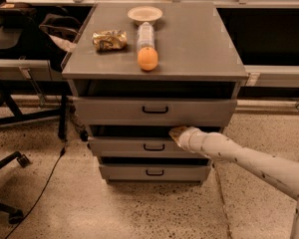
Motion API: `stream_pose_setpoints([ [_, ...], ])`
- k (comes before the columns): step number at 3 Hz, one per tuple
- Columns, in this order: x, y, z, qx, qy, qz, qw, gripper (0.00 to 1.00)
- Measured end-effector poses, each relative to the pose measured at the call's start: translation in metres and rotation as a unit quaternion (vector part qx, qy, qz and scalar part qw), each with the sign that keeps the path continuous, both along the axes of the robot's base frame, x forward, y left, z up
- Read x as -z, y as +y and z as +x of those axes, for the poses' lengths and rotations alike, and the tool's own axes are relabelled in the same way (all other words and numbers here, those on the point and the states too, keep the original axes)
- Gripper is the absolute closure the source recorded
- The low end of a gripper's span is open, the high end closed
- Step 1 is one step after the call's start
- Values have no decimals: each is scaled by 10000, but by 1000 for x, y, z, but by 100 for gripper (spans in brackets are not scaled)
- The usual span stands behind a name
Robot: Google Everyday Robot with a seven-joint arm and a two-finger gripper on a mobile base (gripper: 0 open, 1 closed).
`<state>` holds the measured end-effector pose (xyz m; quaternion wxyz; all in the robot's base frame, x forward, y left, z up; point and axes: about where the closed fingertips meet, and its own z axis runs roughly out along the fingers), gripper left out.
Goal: Open middle drawer
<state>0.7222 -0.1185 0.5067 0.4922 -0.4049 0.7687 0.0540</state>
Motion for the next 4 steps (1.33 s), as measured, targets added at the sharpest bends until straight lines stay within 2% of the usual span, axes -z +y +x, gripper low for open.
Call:
stream_pose_setpoints([
  [1,12,1,5,92,113,-53,9999,100],
  [3,37,3,-1,170,496,-201,9984,100],
  [4,37,3,-1,170,496,-201,9984,100],
])
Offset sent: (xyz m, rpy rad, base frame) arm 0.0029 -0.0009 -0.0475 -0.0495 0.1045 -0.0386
